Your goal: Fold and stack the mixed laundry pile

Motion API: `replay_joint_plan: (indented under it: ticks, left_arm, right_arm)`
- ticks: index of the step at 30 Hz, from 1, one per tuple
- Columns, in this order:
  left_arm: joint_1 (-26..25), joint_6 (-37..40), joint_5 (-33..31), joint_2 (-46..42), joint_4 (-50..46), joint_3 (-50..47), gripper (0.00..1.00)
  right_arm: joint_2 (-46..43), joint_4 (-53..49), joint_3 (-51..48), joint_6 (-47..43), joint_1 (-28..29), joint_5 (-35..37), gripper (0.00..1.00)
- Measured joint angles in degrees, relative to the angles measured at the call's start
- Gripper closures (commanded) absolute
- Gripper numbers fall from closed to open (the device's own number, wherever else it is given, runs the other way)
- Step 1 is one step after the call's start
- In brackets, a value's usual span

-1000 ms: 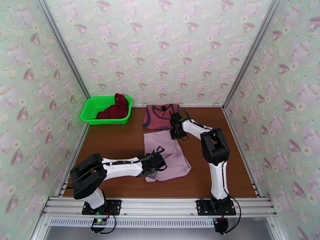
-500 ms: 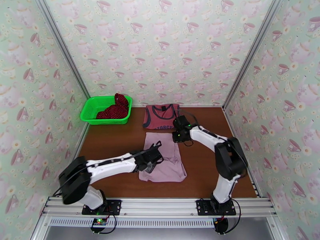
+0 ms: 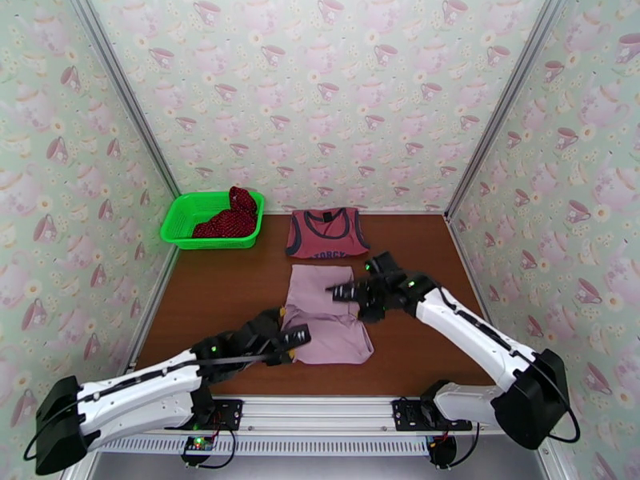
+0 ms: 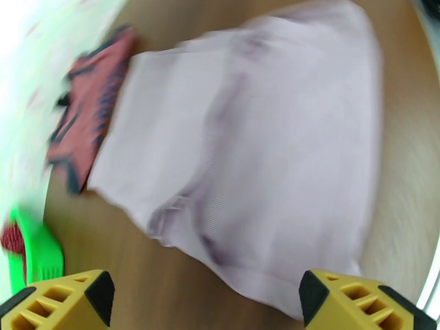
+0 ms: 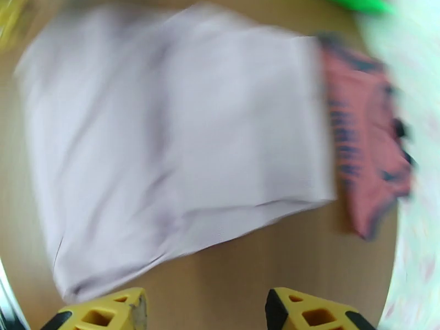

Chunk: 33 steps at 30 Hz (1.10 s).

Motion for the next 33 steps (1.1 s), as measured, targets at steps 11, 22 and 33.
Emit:
replay_joint_plan:
  ticks: [11,22,33]
  left_arm:
    - [-3.9,7.5,9.5,4.5,-10.2,0.8,0.06]
    - [-2.5,8.3,12.2,15.5,-4.7,0.7,0.15]
    - [-0.3,8.4,13.2,23.3,-2.9,1.8,0.66]
  right_arm:
    - [2.9,-4.5,-6.1,-8.4,12.3,5.1,0.28]
    - [5.1,-3.0,-9.5,-7.1,15.7,8.7,0.27]
    - [10.5,1.0,-12.6,-4.3,16.3,12.4,0.36]
